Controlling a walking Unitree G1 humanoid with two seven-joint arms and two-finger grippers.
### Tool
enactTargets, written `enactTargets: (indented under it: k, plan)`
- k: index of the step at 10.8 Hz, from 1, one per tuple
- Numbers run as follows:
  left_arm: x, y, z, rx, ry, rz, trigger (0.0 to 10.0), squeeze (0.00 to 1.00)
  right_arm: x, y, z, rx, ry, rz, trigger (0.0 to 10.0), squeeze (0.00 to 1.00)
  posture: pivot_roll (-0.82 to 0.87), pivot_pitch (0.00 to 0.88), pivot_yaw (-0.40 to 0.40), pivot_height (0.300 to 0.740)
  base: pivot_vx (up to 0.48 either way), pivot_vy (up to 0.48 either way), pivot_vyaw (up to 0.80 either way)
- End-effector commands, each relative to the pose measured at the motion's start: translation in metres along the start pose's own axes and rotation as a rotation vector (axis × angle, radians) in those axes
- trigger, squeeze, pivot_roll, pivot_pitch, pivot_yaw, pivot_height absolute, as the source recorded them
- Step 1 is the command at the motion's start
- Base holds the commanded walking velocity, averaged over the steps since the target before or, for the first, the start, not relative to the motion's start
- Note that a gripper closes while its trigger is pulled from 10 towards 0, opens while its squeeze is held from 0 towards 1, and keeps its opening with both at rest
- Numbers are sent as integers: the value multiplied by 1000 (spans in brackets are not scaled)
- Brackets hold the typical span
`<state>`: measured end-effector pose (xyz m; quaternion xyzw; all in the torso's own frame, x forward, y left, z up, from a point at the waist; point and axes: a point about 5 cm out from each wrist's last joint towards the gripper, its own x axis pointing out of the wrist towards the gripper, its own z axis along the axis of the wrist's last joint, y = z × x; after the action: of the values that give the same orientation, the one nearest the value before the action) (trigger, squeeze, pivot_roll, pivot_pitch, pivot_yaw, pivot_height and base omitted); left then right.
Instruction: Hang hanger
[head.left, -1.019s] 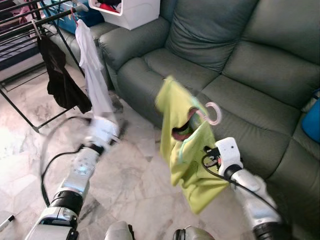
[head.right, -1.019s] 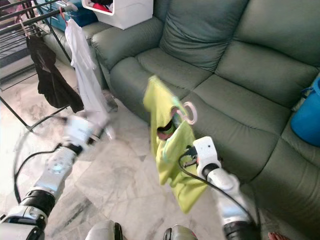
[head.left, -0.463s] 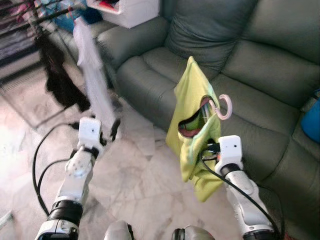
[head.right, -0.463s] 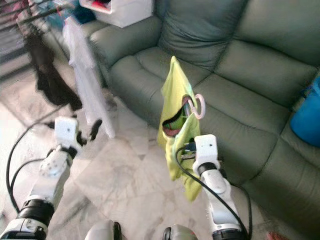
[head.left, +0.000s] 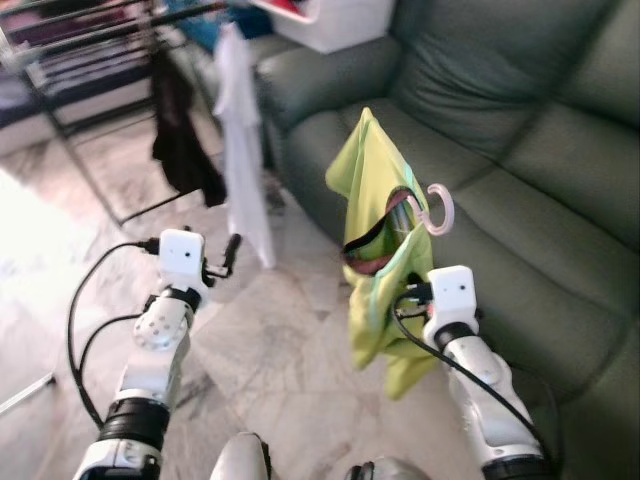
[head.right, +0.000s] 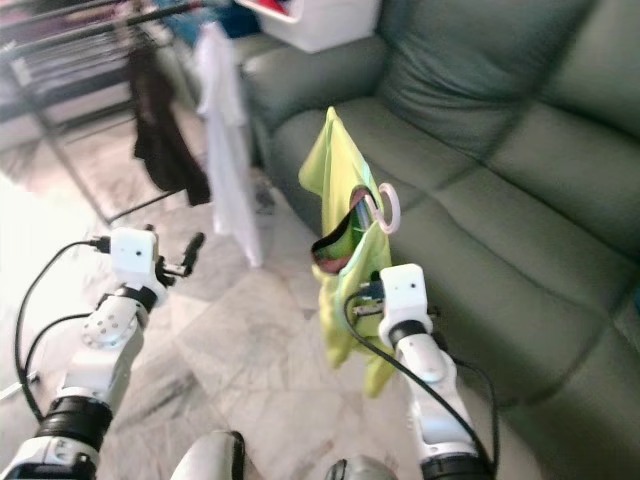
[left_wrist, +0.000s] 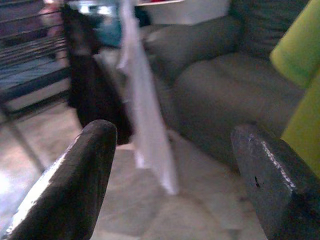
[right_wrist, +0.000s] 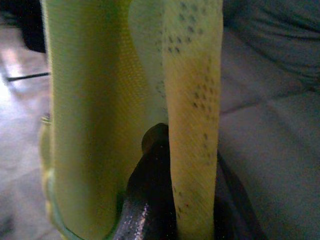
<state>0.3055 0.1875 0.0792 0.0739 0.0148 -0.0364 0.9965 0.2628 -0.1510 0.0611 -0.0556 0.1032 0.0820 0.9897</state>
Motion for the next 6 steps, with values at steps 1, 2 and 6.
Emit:
enactTargets:
  k: [1, 2, 6]
  plan:
    - [2, 2, 4, 14, -6, 35, 10000, 0, 2, 4, 14, 10, -50, 29, 10000, 0, -88, 68, -13, 740, 0, 0, 781]
    - [-1, 5, 0, 20, 7, 72, 10000, 0, 2, 10, 12, 1, -38, 59, 10000, 0, -84, 66, -15, 740, 0, 0, 781]
    - [-5, 11, -6, 5, 35, 109, 10000, 0, 7, 5, 19, -10, -65, 56, 10000, 0, -63, 60, -27, 740, 0, 0, 778]
